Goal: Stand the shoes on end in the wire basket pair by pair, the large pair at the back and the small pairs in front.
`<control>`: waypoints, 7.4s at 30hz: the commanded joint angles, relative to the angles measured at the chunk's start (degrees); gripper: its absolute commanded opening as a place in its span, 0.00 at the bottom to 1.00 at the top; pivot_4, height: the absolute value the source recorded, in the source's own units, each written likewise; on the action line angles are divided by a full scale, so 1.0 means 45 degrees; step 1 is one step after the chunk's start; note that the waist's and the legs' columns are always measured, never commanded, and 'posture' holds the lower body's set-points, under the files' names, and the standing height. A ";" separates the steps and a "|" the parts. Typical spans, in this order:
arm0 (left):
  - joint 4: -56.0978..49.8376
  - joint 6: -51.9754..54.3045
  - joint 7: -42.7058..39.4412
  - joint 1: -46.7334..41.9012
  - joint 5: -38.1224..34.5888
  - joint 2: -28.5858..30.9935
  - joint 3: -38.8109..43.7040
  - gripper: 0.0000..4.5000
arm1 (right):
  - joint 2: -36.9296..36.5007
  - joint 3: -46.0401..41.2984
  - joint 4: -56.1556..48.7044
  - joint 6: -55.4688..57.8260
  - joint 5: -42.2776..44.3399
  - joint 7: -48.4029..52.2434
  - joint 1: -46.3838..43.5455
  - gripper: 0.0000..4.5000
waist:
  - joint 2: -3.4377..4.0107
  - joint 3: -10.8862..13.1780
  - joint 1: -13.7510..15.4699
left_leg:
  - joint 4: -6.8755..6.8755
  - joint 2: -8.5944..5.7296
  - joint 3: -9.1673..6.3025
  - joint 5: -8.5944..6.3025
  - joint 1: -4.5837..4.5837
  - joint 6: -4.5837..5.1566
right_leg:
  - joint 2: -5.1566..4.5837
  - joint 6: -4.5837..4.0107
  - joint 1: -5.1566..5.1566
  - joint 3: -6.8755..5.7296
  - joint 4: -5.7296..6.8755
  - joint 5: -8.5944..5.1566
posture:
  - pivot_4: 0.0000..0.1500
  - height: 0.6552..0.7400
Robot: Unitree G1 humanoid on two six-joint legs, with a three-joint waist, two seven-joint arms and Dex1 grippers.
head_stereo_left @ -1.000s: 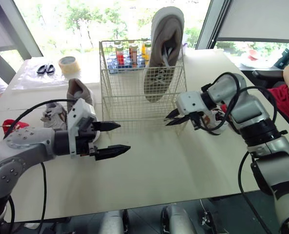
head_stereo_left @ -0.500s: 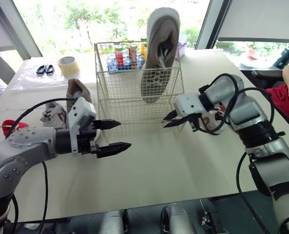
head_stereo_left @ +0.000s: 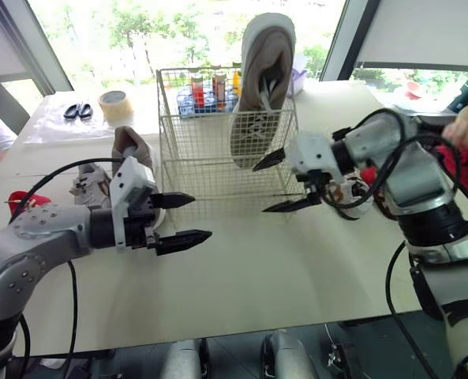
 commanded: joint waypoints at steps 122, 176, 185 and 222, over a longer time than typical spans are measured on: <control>0.4071 -0.3890 0.8062 -0.7309 0.8881 -0.8599 -0.0091 0.79 | -0.5263 -0.7591 -0.3974 0.6402 1.1777 -0.7933 0.5380 1.00 | -0.0294 0.0078 0.0258 | 0.0176 0.0000 -0.0013 -0.0045 -0.0175 0.0088 | -0.0022 0.0045 -0.0088 -0.0007 0.0054 0.0027 | 1.00 0.15; -0.3110 -0.1425 0.4319 0.2075 0.0523 -0.4717 -0.2837 0.99 | 0.2935 -0.7091 0.2326 -0.1301 0.3483 -1.2637 0.9425 1.00 | -0.0035 -0.0090 0.0296 | 0.0163 -0.0004 -0.0029 -0.0058 0.0002 0.0097 | -0.0009 0.0031 0.0080 -0.0003 0.0031 0.0016 | 1.00 0.15; -0.3515 -0.0825 0.4299 0.2276 0.0489 -0.3261 -0.2766 1.00 | 0.3466 -0.6522 0.5003 -0.3220 0.2350 -1.2736 0.8241 0.63 | -0.0030 -0.0089 0.0259 | 0.0160 -0.0001 -0.0029 -0.0057 0.0001 0.0095 | -0.0007 0.0032 0.0073 -0.0003 0.0034 0.0017 | 1.00 0.15; 1.2542 0.1565 -0.5774 -1.2523 -0.1096 -0.0836 -0.1169 1.00 | -0.2110 -0.3035 -0.0434 -0.4093 0.3175 -0.4610 -0.3115 0.36 | 0.0056 0.0028 -0.0016 | 0.0084 -0.0008 0.0014 -0.0033 -0.0047 0.0055 | -0.0005 0.0034 -0.0012 0.0006 0.0026 -0.0003 | 1.00 0.15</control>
